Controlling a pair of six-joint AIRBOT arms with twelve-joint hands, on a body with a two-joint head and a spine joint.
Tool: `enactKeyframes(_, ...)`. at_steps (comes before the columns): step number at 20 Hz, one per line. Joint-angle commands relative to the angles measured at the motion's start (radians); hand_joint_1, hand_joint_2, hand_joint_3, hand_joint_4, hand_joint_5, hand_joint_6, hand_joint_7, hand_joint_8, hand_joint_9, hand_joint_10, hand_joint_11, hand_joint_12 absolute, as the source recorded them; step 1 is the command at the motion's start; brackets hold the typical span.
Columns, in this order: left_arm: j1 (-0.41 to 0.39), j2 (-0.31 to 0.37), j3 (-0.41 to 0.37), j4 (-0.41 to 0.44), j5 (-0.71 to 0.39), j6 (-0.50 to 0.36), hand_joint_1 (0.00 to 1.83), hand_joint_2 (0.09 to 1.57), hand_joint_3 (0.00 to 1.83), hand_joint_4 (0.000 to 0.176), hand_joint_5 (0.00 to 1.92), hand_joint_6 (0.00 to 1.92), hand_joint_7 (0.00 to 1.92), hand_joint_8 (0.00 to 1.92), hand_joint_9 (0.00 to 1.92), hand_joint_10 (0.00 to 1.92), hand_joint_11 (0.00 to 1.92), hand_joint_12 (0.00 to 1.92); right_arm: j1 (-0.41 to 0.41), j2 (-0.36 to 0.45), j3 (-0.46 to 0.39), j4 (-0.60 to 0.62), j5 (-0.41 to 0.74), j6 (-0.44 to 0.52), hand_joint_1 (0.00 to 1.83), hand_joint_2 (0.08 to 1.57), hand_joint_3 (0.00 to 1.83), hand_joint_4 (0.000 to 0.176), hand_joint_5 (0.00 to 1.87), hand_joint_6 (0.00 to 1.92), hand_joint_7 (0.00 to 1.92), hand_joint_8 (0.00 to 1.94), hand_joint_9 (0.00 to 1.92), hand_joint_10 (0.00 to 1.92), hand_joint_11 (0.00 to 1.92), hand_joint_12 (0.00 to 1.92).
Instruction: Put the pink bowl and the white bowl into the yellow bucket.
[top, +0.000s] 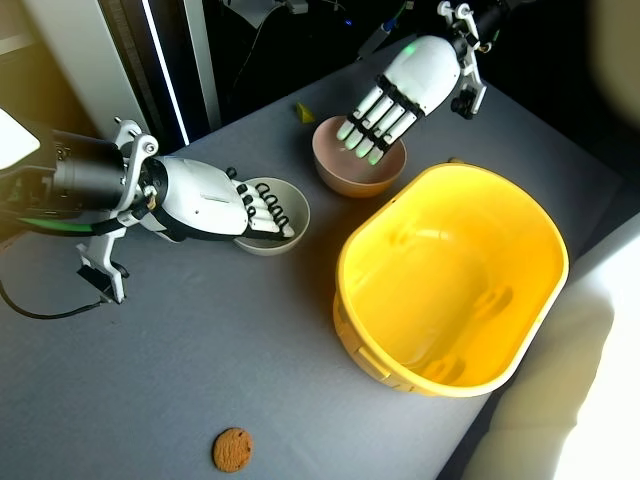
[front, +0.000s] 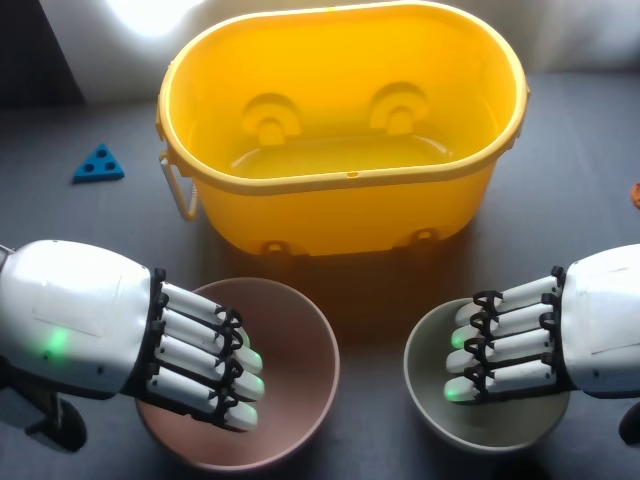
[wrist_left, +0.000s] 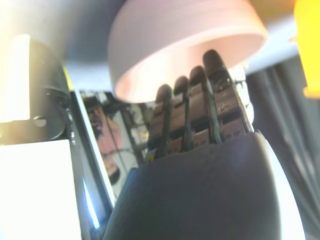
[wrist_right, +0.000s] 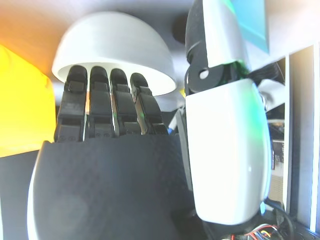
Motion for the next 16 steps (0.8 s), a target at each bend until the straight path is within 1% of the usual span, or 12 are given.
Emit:
enactKeyframes(1,0.003,0.004,-0.003,-0.062,-0.039,0.006,1.20,0.95,0.00,0.000,0.14,0.00,0.10,0.00,0.11,0.00,0.00,0.55,0.000,0.004,0.004,0.039,0.029,-0.005,1.14,0.98,0.00,0.000,0.01,0.00,0.00,0.00,0.00,0.00,0.00,0.00)
enactKeyframes(2,0.010,-0.001,-0.004,-0.061,-0.030,0.012,1.20,0.95,0.00,0.000,0.13,0.00,0.09,0.00,0.10,0.00,0.00,0.54,0.000,-0.001,0.009,0.039,0.029,-0.005,1.16,0.97,0.00,0.000,0.02,0.01,0.00,0.00,0.00,0.00,0.00,0.00)
enactKeyframes(3,0.014,-0.004,-0.005,-0.059,-0.023,0.013,1.18,0.95,0.00,0.000,0.14,0.00,0.11,0.01,0.11,0.01,0.00,0.57,-0.001,-0.004,0.011,0.039,0.029,-0.005,1.17,0.97,0.00,0.000,0.03,0.01,0.00,0.00,0.00,0.00,0.00,0.00)
enactKeyframes(5,0.024,-0.009,-0.009,-0.055,-0.006,0.017,1.17,0.94,0.00,0.000,0.16,0.01,0.10,0.00,0.10,0.00,0.00,0.56,-0.010,-0.014,0.015,0.039,0.024,-0.006,1.15,0.99,0.00,0.000,0.01,0.00,0.00,0.00,0.00,0.00,0.00,0.00)
enactKeyframes(7,0.032,-0.013,-0.015,-0.055,0.012,0.022,1.20,0.95,0.00,0.000,0.15,0.00,0.09,0.00,0.10,0.00,0.00,0.56,-0.016,-0.020,0.016,0.039,0.014,-0.012,1.13,0.99,0.01,0.000,0.00,0.00,0.00,0.00,0.00,0.00,0.00,0.00)
enactKeyframes(8,0.034,-0.014,-0.019,-0.054,0.020,0.026,1.21,0.94,0.00,0.000,0.15,0.01,0.10,0.01,0.11,0.01,0.00,0.57,-0.017,-0.020,0.016,0.039,0.014,-0.012,1.16,0.98,0.00,0.000,0.01,0.00,0.00,0.00,0.00,0.00,0.00,0.00)
enactKeyframes(9,0.034,-0.015,-0.023,-0.054,0.028,0.026,1.21,0.93,0.00,0.000,0.17,0.01,0.12,0.01,0.13,0.01,0.00,0.61,-0.019,-0.020,0.015,0.039,0.014,-0.011,1.15,0.98,0.00,0.000,0.01,0.00,0.00,0.00,0.00,0.00,0.00,0.00)
enactKeyframes(10,0.034,-0.016,-0.029,-0.054,0.033,0.027,1.21,0.95,0.00,0.000,0.15,0.00,0.09,0.01,0.10,0.00,0.00,0.56,-0.022,-0.019,0.015,0.040,0.012,-0.003,1.15,0.98,0.00,0.000,0.01,0.00,0.00,0.00,0.00,0.00,0.00,0.00)
enactKeyframes(14,0.034,-0.018,-0.043,-0.054,0.062,0.032,1.20,0.93,0.00,0.000,0.18,0.01,0.13,0.01,0.13,0.01,0.00,0.65,-0.034,-0.018,0.015,0.039,0.013,0.011,1.15,0.98,0.00,0.000,0.01,0.00,0.00,0.00,0.00,0.00,0.00,0.00)
enactKeyframes(15,0.034,-0.018,-0.048,-0.054,0.070,0.036,1.18,0.94,0.00,0.000,0.16,0.00,0.12,0.00,0.13,0.00,0.00,0.63,-0.040,-0.018,0.015,0.039,0.018,0.011,1.18,0.99,0.00,0.000,0.01,0.00,0.00,0.00,0.00,0.00,0.00,0.00)
enactKeyframes(16,0.034,-0.018,-0.050,-0.054,0.076,0.038,1.17,0.96,0.01,0.000,0.15,0.00,0.10,0.00,0.10,0.00,0.00,0.57,-0.043,-0.018,0.014,0.039,0.019,0.011,1.16,0.99,0.00,0.000,0.01,0.00,0.00,0.00,0.00,0.00,0.00,0.00)
